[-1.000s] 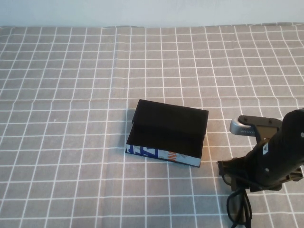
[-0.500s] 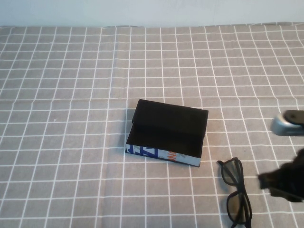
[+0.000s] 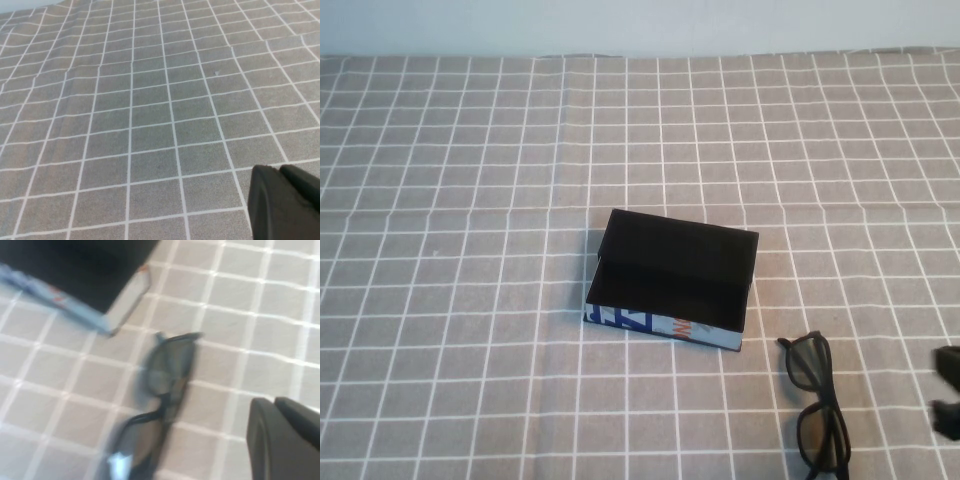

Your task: Take glasses out of glasses case

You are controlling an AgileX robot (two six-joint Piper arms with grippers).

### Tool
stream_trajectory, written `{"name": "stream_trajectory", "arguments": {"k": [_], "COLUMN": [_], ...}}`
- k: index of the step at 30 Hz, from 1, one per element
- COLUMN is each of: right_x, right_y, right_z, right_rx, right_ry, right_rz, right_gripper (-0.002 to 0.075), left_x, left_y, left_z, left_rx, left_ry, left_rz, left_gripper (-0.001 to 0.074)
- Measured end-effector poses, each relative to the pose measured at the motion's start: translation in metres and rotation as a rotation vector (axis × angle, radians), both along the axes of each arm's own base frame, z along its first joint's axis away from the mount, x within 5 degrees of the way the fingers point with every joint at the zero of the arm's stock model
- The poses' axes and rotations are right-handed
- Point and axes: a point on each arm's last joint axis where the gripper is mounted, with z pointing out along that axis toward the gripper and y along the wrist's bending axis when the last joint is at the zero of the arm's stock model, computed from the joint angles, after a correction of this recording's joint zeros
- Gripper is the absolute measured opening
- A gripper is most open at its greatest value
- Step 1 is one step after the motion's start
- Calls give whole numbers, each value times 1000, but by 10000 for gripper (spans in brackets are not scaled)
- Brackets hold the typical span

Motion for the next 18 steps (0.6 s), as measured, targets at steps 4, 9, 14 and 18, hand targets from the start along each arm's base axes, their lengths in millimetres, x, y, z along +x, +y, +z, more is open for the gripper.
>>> {"name": "stream_trajectory", "arguments": {"k": [4,9,14,18], "right_x": [-18,-53,-78,-88], "right_y": [-33,-59,-63,-63], "right_z": [-14,-30,-48,-57], "right_rx": [32,61,77,105], "right_ry": [-133,-350,-473,-499], "right_rz": [-164,-342,-386,-397], "right_gripper": [-16,-18,-18,-18], "left_x": [0,0,0,0], "left_y": [0,0,0,0], "left_z": [0,0,0,0], "left_rx": [0,0,0,0], "left_ry": [0,0,0,0], "left_rz": [0,0,0,0], "left_gripper": [-4,-4,-4,-4]}}
